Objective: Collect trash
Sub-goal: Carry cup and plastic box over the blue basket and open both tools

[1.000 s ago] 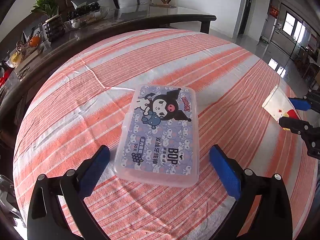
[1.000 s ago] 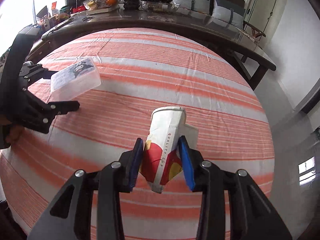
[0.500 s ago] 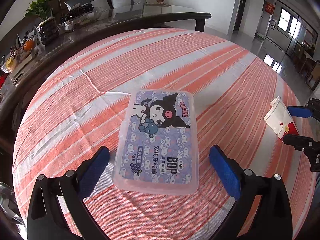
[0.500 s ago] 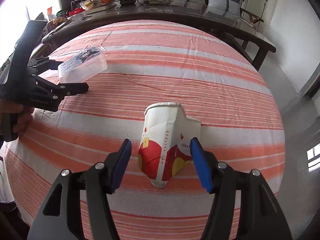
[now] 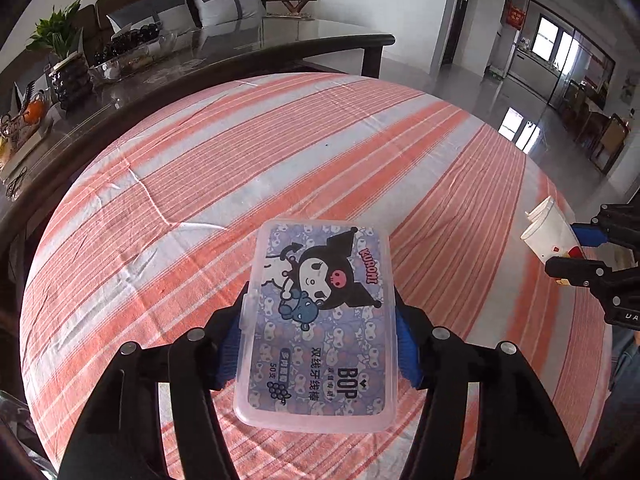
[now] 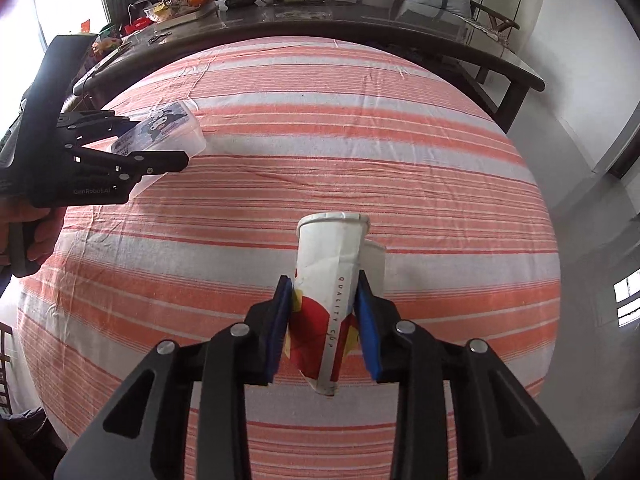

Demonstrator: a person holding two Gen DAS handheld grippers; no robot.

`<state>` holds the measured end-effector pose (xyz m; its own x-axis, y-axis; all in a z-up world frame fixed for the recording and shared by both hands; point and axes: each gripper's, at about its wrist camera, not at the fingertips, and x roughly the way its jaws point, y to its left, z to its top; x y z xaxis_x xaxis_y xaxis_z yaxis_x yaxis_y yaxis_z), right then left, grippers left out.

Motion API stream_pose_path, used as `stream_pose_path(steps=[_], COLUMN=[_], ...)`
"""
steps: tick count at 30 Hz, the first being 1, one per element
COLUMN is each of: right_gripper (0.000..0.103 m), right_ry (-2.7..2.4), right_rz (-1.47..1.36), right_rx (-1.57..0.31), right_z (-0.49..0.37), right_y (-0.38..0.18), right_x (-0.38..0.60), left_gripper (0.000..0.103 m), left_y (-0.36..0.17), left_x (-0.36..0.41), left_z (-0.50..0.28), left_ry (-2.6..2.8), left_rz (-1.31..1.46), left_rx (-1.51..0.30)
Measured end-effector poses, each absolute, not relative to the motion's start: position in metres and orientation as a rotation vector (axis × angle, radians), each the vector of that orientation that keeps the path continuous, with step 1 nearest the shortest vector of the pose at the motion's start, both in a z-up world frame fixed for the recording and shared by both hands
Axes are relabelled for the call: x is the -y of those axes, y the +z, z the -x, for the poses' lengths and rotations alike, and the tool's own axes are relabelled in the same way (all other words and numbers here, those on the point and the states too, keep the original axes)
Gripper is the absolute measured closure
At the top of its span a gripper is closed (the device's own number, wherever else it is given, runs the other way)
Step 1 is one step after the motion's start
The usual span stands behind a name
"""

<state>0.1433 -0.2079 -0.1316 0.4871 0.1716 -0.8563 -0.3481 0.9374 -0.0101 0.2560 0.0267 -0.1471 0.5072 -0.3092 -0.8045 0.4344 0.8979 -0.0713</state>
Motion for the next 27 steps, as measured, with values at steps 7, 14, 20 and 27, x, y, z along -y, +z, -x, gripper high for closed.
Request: stream_pose_path(steps=[7,14,20,27], right_gripper=[0.072,0.072,0.072,0.072], right_ry=[0.295,0.143,-0.007,-0.089], right_rz=[0.035,-0.142,-0.333,-0.623], right_rx=[-0.966,-0.936,-0.979,-1.012], right_z=[-0.117,-0.067,-0.03,-0.018], right_y=[-0.105,-0.093,-0.134,-0.204], right_x=[0.267,0.382,0.492,0.577], left_gripper=[0.042,0.042,0.042,0.042], left_y=[-0.119,-0.094,-0.109,-0.162], left_x=[0.034,0.145,0.255,0.355], left_z=[-0.211,-0.168,-0.142,-0.137], left_ry=[-0.594,-0.82,-0.957,-0.996], left_rz=[-0.112,-0.094,-0.14,-0.195], left_rx=[-0.897,-0.886,-0.932,-1.023])
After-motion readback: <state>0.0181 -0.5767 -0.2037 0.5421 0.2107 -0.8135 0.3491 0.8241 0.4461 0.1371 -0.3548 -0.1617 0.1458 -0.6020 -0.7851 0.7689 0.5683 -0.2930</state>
